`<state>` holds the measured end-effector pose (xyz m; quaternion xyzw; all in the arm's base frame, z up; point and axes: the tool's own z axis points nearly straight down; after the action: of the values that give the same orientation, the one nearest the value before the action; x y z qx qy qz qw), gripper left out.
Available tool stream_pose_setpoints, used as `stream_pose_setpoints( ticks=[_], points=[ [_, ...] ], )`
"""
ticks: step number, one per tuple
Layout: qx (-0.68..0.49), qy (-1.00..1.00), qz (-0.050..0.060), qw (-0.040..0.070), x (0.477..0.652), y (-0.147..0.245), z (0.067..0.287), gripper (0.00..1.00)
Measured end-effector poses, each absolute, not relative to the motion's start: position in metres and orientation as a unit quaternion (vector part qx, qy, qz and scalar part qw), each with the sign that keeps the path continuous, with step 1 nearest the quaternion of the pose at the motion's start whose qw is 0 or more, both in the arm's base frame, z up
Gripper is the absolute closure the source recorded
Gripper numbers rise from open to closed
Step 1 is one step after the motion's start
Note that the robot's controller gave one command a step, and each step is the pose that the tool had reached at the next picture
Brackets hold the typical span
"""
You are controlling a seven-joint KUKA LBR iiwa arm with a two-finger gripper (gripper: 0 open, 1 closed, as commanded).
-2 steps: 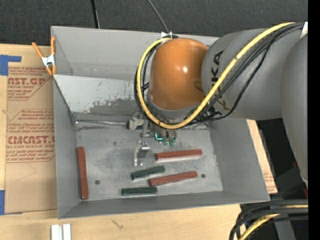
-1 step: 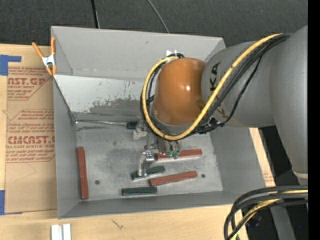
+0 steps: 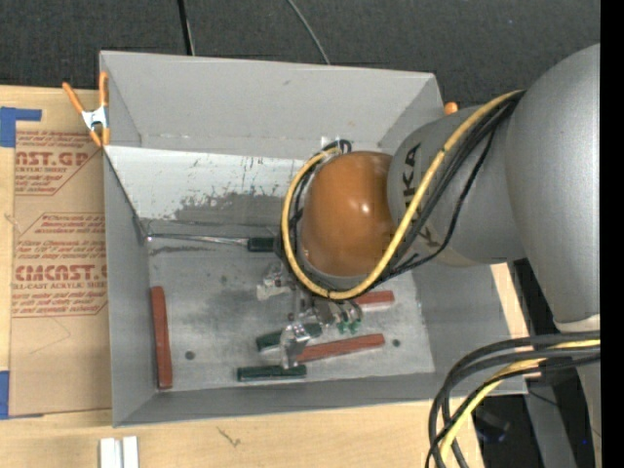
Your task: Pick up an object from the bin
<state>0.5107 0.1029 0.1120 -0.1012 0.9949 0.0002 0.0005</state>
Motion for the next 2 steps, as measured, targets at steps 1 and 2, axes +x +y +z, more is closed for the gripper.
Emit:
stream_pose_setpoints(
  ticks=[1, 2],
  points=[
    [-0.226, 0.974, 0.002, 0.016, 0.5243, 0.0609, 0.0775, 1.0],
    [-0.226, 0.974, 0.002, 0.015, 0.5243, 0.0608, 0.0776, 1.0]
  ],
)
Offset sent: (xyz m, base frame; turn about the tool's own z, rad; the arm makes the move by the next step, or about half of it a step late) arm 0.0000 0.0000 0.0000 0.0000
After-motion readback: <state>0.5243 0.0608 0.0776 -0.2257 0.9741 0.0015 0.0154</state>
